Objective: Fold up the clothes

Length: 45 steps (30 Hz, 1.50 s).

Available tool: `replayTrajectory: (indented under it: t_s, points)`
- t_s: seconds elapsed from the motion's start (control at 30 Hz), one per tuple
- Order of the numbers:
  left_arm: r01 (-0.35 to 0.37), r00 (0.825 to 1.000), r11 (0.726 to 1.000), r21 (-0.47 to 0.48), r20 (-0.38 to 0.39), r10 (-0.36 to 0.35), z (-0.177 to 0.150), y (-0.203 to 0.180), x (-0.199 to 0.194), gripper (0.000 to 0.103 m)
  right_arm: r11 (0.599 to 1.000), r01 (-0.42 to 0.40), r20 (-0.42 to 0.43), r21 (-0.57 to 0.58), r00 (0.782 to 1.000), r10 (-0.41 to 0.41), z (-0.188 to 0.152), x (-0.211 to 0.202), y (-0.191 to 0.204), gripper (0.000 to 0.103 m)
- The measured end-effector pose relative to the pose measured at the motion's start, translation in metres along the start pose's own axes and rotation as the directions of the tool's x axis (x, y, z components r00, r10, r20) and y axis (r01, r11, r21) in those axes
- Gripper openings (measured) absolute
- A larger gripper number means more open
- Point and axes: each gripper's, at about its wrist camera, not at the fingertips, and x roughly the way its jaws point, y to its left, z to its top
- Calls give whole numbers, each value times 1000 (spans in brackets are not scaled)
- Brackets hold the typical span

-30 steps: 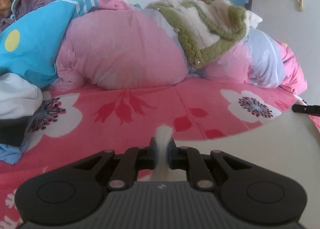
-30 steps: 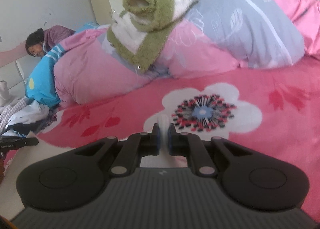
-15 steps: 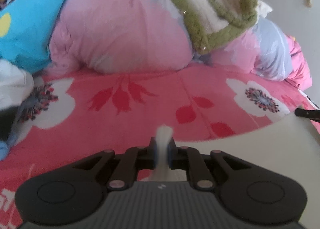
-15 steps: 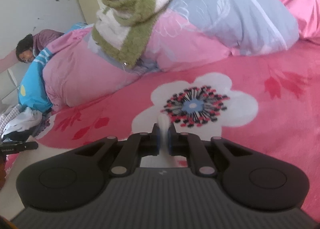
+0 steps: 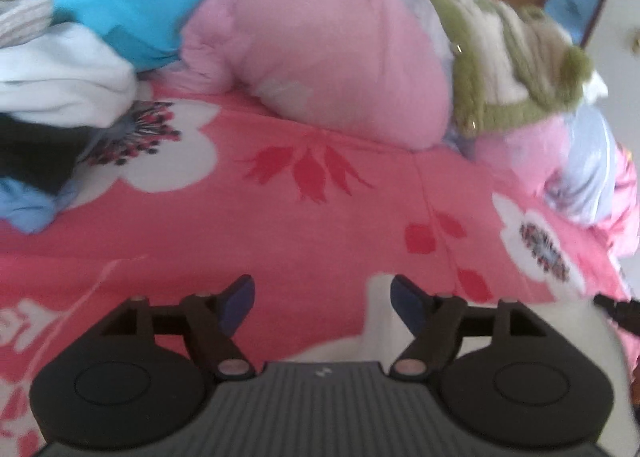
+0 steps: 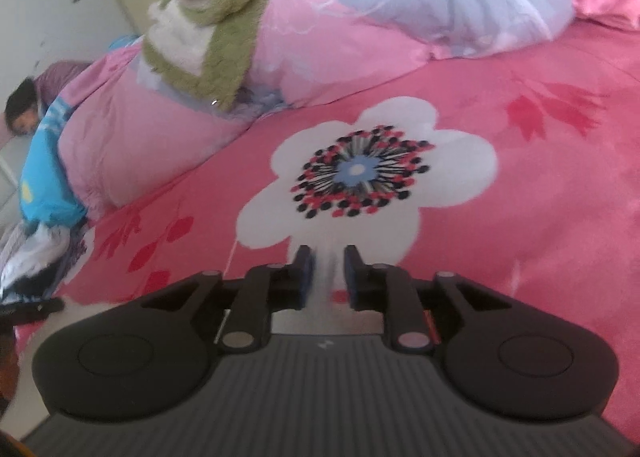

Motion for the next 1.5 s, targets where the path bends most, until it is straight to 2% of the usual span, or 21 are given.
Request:
replayTrajectory:
  t_s: [0.17,0.3,0.37,0.57,0.73,0.83,0.9,1.0,1.03,1.1,1.2,1.33,1.43,1.5]
  points:
    - [11,998,1000,-14,63,-10,1,7,-52,76,996,3,42,92,999,-7,0,-37,-13,24]
    - [41,993,998,47,110,-46,-7,-8,-97,76,990,-30,67,135,998,21,-7,-79,-17,24]
    - [83,988,993,87,120,-93,-16,-24,-119,76,987,-54,79,150,996,42,-14,-102,-17,24]
    - [201,975,961,190,57,-216,-68,-70,-139,75,982,-106,102,154,991,90,-47,-166,-8,24]
    - [211,976,961,178,11,-216,-120,-71,-130,72,986,-111,123,122,988,96,-74,-214,-1,23]
    - [220,975,966,138,3,-222,-141,-59,-126,70,990,-110,80,87,991,103,-92,-228,4,17]
    - [230,972,967,114,26,-234,-148,-47,-127,64,993,-88,51,74,995,84,-103,-227,4,12]
    - [273,960,959,76,49,-277,-150,-33,-128,64,997,-49,8,56,999,48,-119,-222,3,11]
    - [282,957,957,73,52,-286,-150,-30,-126,64,998,-10,-19,59,1000,11,-125,-214,-3,11]
    - [300,951,952,66,56,-304,-151,-26,-124,64,994,87,-84,65,993,-81,-137,-193,-20,2]
    - [317,945,945,77,61,-321,-152,-23,-124,64,982,74,-72,172,995,-62,-138,-193,-33,1]
    - [327,940,940,103,67,-334,-155,-22,-123,64,988,155,19,-10,988,-154,-132,-217,7,4]
    - [334,937,935,119,65,-343,-155,-22,-120,64,986,86,71,-142,995,-76,-132,-233,43,4]
    - [339,935,932,125,65,-349,-156,-21,-119,64,964,46,62,-262,998,-31,-140,-233,70,4]
